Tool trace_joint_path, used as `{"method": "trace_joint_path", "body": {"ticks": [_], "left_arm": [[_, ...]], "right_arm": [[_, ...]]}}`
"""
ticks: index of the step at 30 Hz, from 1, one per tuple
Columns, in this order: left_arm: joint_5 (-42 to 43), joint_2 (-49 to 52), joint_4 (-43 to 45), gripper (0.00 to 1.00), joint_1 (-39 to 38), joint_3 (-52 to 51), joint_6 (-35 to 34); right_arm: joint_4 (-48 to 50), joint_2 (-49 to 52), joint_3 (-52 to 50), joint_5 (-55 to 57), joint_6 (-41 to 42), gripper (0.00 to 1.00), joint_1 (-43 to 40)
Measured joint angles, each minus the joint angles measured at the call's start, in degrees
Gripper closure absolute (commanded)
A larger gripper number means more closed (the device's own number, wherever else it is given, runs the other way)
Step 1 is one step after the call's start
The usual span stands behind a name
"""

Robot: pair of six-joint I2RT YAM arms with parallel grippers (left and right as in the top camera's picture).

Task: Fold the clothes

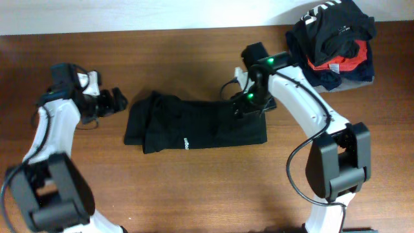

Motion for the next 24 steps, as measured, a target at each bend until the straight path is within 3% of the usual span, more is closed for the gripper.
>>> {"method": "trace_joint_path", "body": {"ticks": [11,18,24], "left_arm": [[9.01,9.90,3.45,0.04,-0.20,0.11,10.32],[12.20,11.04,3.93,0.21,-0.55,0.11,14.88],[13.94,12.44,4.48,0.43,-2.75,0.61,16.83]], "right_arm": [[-1.70,0.00,0.02,1.03,0.02,0.24,-3.21],[-1.55,0.00,0.02,1.03,0.09,0.24,-3.21],[-1.55,0.00,0.02,1.05,0.17,0.24,-3.21]]}}
